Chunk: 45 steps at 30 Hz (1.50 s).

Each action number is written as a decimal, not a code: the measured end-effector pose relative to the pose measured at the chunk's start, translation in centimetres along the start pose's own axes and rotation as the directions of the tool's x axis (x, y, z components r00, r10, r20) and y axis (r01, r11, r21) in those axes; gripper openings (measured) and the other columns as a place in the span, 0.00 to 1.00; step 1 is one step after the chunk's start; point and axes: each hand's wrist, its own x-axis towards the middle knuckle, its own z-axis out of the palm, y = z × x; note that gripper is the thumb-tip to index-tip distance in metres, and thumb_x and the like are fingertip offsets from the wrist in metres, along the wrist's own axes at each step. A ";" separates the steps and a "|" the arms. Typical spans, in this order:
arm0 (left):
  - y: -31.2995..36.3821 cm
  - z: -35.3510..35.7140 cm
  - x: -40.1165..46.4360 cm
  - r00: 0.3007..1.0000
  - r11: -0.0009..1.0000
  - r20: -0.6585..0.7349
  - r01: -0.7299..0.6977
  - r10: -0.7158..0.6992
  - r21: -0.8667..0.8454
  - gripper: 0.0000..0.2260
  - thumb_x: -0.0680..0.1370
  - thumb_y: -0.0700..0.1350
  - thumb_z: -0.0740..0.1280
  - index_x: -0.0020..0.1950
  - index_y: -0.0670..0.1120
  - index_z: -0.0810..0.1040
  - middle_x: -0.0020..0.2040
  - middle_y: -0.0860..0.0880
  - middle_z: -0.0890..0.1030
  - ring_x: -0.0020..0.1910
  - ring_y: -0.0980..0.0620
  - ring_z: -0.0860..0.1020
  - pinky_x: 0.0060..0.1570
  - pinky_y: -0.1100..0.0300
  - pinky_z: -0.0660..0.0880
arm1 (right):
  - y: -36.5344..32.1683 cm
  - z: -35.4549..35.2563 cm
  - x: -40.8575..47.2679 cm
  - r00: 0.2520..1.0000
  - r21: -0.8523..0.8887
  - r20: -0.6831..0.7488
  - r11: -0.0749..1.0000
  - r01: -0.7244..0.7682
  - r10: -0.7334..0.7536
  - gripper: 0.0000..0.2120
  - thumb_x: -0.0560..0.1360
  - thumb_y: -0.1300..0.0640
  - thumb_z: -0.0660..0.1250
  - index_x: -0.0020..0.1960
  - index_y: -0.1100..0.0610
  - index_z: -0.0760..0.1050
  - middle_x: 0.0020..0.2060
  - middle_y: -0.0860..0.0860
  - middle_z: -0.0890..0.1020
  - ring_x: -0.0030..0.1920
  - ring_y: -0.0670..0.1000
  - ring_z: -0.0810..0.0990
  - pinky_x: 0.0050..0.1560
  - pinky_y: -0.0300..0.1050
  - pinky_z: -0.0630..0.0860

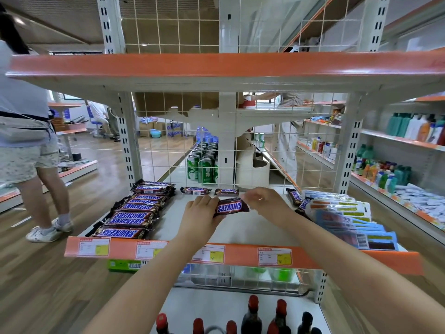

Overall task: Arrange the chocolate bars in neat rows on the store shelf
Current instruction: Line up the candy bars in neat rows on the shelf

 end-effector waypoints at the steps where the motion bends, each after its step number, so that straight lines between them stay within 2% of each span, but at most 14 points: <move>1: 0.1 0.0 0.0 1.000 1.000 0.010 0.003 -0.003 -0.006 0.17 0.76 0.51 0.65 0.61 0.42 0.75 0.53 0.44 0.78 0.56 0.42 0.74 0.51 0.53 0.67 | 0.0 0.2 -0.1 0.999 -0.019 0.036 1.000 0.000 0.000 0.09 0.75 0.47 0.66 0.49 0.52 0.76 0.42 0.48 0.80 0.44 0.47 0.78 0.42 0.37 0.71; 5: 0.0 0.0 -0.1 0.992 1.000 0.126 0.012 -0.015 0.026 0.20 0.78 0.54 0.62 0.66 0.46 0.70 0.59 0.49 0.75 0.60 0.47 0.70 0.56 0.56 0.65 | 0.1 0.9 -0.2 0.998 -0.077 0.057 0.996 0.045 -0.040 0.10 0.77 0.55 0.65 0.51 0.61 0.78 0.40 0.52 0.81 0.34 0.43 0.76 0.38 0.32 0.70; 7: 0.0 0.0 -0.3 0.977 0.973 0.182 0.141 -0.108 -0.180 0.27 0.76 0.54 0.65 0.72 0.47 0.64 0.63 0.48 0.72 0.61 0.48 0.71 0.59 0.55 0.68 | 0.1 1.0 -0.2 0.999 -0.071 0.034 0.997 0.037 -0.035 0.10 0.77 0.56 0.65 0.52 0.61 0.78 0.37 0.50 0.80 0.34 0.42 0.75 0.35 0.28 0.70; 9: 0.1 -0.2 -0.3 0.922 0.787 0.248 0.385 -0.299 -0.482 0.31 0.74 0.53 0.69 0.73 0.45 0.62 0.63 0.48 0.72 0.59 0.49 0.73 0.58 0.56 0.71 | 0.1 1.0 -0.1 1.000 -0.039 0.008 0.999 0.026 -0.026 0.09 0.78 0.56 0.64 0.53 0.61 0.78 0.37 0.49 0.79 0.35 0.44 0.75 0.34 0.29 0.71; 11: -0.2 -0.5 0.0 0.855 0.646 0.303 0.516 -0.420 -0.562 0.25 0.74 0.54 0.68 0.66 0.42 0.70 0.58 0.46 0.77 0.52 0.51 0.75 0.51 0.60 0.71 | -0.1 0.9 -0.1 1.000 0.010 -0.018 1.000 0.003 -0.003 0.10 0.78 0.57 0.64 0.55 0.61 0.78 0.41 0.52 0.79 0.38 0.46 0.75 0.37 0.35 0.72; 15: -1.0 -0.8 0.2 0.832 0.626 0.339 0.553 -0.439 -0.549 0.16 0.77 0.54 0.65 0.53 0.42 0.78 0.45 0.49 0.79 0.43 0.52 0.76 0.40 0.63 0.68 | -0.3 0.9 0.0 0.999 0.077 -0.013 0.996 -0.035 0.036 0.10 0.78 0.56 0.64 0.57 0.59 0.77 0.44 0.51 0.79 0.40 0.46 0.75 0.39 0.36 0.73; 19: -0.5 -0.9 0.4 0.814 0.452 0.421 0.575 -0.401 -0.682 0.12 0.79 0.44 0.63 0.36 0.44 0.76 0.35 0.48 0.80 0.30 0.58 0.77 0.38 0.62 0.70 | -0.2 1.4 0.1 0.999 0.083 -0.005 0.995 -0.047 0.048 0.10 0.78 0.55 0.63 0.56 0.59 0.77 0.43 0.52 0.79 0.37 0.43 0.76 0.39 0.36 0.73; 22: -0.3 -0.7 0.5 0.797 0.376 0.439 0.590 -0.416 -0.715 0.13 0.79 0.40 0.63 0.34 0.43 0.74 0.32 0.49 0.79 0.21 0.63 0.73 0.32 0.65 0.69 | 0.0 1.7 0.3 0.997 0.113 -0.024 0.991 -0.077 0.080 0.11 0.78 0.55 0.64 0.55 0.60 0.78 0.42 0.54 0.80 0.35 0.44 0.77 0.38 0.36 0.73; 27: -0.5 0.1 1.1 0.769 0.418 0.470 0.633 -0.434 -0.652 0.13 0.79 0.41 0.64 0.33 0.44 0.74 0.32 0.49 0.78 0.20 0.62 0.73 0.27 0.70 0.70 | 0.8 1.9 1.3 0.987 0.055 -0.013 0.986 -0.159 0.160 0.08 0.77 0.54 0.65 0.51 0.58 0.78 0.42 0.54 0.81 0.36 0.46 0.77 0.35 0.35 0.72; 31: -1.1 1.5 2.0 0.753 0.573 0.473 0.657 -0.458 -0.490 0.14 0.78 0.44 0.65 0.32 0.47 0.74 0.32 0.51 0.78 0.25 0.57 0.73 0.25 0.68 0.69 | 2.2 2.5 2.7 0.971 0.047 0.025 0.970 -0.238 0.237 0.08 0.77 0.57 0.66 0.52 0.60 0.77 0.49 0.58 0.81 0.42 0.51 0.79 0.32 0.36 0.73; 33: -1.4 2.4 2.8 0.745 0.608 0.468 0.662 -0.475 -0.438 0.15 0.78 0.45 0.65 0.31 0.47 0.74 0.34 0.46 0.80 0.27 0.53 0.72 0.29 0.64 0.70 | 2.8 2.7 3.7 0.965 0.039 0.040 0.965 -0.260 0.258 0.10 0.76 0.58 0.66 0.55 0.61 0.77 0.52 0.60 0.81 0.44 0.52 0.79 0.32 0.36 0.72; 37: -2.1 4.0 4.9 0.723 0.608 0.478 0.685 -0.499 -0.401 0.15 0.78 0.46 0.65 0.30 0.47 0.74 0.37 0.43 0.80 0.32 0.49 0.73 0.36 0.59 0.72 | 3.9 3.0 6.5 0.953 0.048 0.024 0.952 -0.304 0.303 0.10 0.76 0.58 0.67 0.56 0.60 0.76 0.54 0.59 0.81 0.46 0.52 0.80 0.31 0.36 0.72; 42: -3.2 6.4 7.5 0.684 0.626 0.504 0.713 -0.527 -0.315 0.16 0.78 0.47 0.64 0.31 0.46 0.73 0.29 0.49 0.75 0.29 0.51 0.72 0.38 0.61 0.70 | 5.8 3.7 10.1 0.935 0.032 -0.040 0.936 -0.350 0.351 0.13 0.74 0.59 0.69 0.56 0.58 0.72 0.57 0.58 0.77 0.49 0.53 0.79 0.29 0.36 0.71; 45: -3.9 7.8 8.8 0.692 0.668 0.492 0.697 -0.529 -0.263 0.15 0.78 0.47 0.65 0.32 0.44 0.74 0.29 0.47 0.74 0.30 0.49 0.71 0.36 0.62 0.68 | 6.6 4.2 11.7 0.945 -0.046 -0.078 0.946 -0.321 0.317 0.15 0.73 0.61 0.69 0.58 0.60 0.71 0.57 0.58 0.76 0.49 0.53 0.78 0.38 0.42 0.77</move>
